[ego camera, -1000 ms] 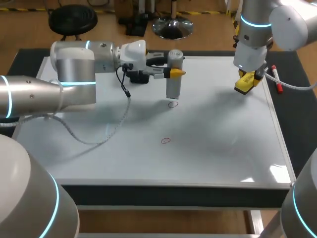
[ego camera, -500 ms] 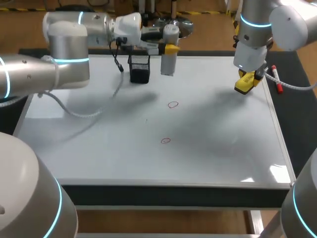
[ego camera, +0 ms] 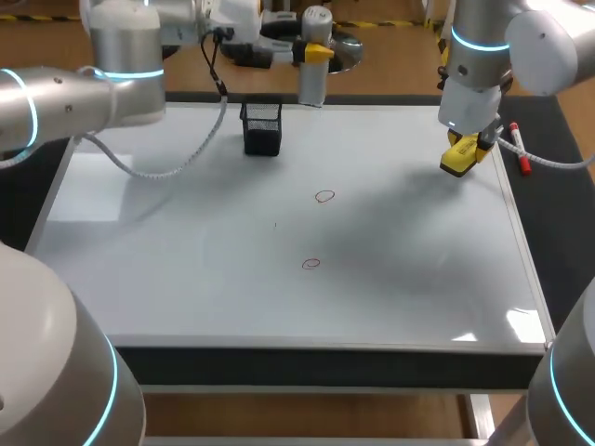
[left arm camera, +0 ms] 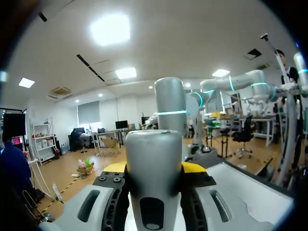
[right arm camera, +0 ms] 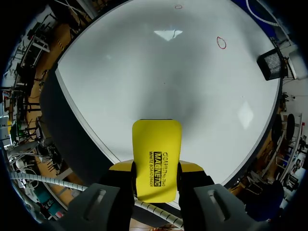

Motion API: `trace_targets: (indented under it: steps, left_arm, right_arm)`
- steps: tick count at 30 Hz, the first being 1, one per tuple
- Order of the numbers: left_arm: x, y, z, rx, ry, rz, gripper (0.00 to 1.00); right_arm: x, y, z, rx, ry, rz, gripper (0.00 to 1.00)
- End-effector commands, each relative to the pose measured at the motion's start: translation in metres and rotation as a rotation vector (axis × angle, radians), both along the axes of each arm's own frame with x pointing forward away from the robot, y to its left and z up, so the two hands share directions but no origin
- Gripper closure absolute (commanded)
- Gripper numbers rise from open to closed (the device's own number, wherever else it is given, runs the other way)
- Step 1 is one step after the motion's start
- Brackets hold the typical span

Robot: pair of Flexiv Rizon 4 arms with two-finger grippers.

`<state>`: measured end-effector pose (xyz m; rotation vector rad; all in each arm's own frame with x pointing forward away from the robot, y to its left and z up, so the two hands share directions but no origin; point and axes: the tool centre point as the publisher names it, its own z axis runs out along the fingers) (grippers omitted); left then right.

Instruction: Pick up the inspection probe, press it on each red-marked spot on the whiteboard one by one, put down the probe, pick up the eraser, and wipe off all the red marks.

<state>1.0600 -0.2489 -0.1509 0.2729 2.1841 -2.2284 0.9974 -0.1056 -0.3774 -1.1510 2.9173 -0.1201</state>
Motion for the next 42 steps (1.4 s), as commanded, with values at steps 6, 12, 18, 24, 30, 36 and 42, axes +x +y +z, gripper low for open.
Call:
trace_targets:
  steps: [6, 12, 18, 24, 30, 36, 42]
  left_arm:
    - [0.023, -0.001, 0.001, 0.019, 0.012, -0.199, 1.00]
    - [0.031, 0.000, 0.000, 0.031, 0.007, -0.255, 1.00]
    - [0.037, 0.004, -0.003, 0.040, 0.016, -0.292, 1.00]
    - [0.043, 0.007, -0.004, 0.031, 0.017, -0.290, 1.00]
    - [0.044, 0.008, -0.005, 0.027, 0.036, -0.292, 1.00]
    - [0.044, 0.008, -0.005, 0.027, 0.036, -0.292, 1.00]
    - [0.044, 0.008, -0.005, 0.027, 0.036, -0.292, 1.00]
  right_arm:
    - [0.001, 0.000, 0.001, -0.004, 0.002, 0.001, 1.00]
    - [0.001, 0.000, 0.001, -0.004, 0.002, 0.001, 1.00]
    - [0.001, 0.000, 0.001, -0.004, 0.002, 0.001, 1.00]
    - [0.001, 0.000, 0.001, -0.004, 0.002, 0.001, 1.00]
    - [0.001, 0.000, 0.001, -0.004, 0.002, 0.001, 1.00]
    - [0.001, 0.000, 0.001, -0.004, 0.002, 0.001, 1.00]
    - [0.001, 0.000, 0.001, -0.004, 0.002, 0.001, 1.00]
